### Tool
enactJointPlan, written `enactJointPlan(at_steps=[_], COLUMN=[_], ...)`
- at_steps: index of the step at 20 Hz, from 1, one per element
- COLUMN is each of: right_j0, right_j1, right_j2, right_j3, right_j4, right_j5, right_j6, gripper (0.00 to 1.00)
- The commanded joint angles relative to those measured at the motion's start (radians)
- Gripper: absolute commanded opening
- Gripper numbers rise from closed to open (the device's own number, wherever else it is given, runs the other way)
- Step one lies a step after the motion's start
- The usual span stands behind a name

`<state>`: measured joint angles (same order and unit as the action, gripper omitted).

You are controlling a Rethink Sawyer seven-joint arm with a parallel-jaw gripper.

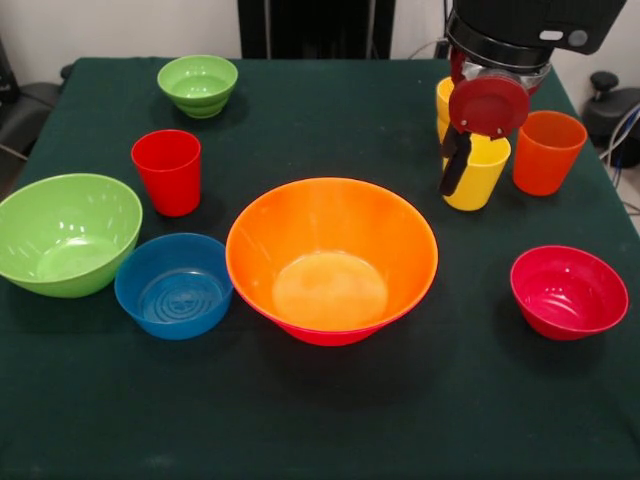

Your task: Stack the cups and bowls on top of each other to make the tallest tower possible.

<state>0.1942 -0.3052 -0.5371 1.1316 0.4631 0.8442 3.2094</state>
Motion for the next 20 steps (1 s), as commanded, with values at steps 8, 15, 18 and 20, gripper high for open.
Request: enactJointPlan(at_steps=[8,15,18,20], right_j0=[0.028,0.037,0.034,0.034], right_j1=[-0.041,-0.075,-0.081,-0.080], right_j2=[0.106,0.127,0.137,0.139], right_j3=[0.041,0.132,0.157,0.167], right_j4=[-0.005,0.001,-0.002,-0.005], right_j5=[0.076,0.012,-0.011,-0.020], right_j6=[0.057,0.041,0.027,0.028], gripper=[1.00,1.00,1.00,1.00])
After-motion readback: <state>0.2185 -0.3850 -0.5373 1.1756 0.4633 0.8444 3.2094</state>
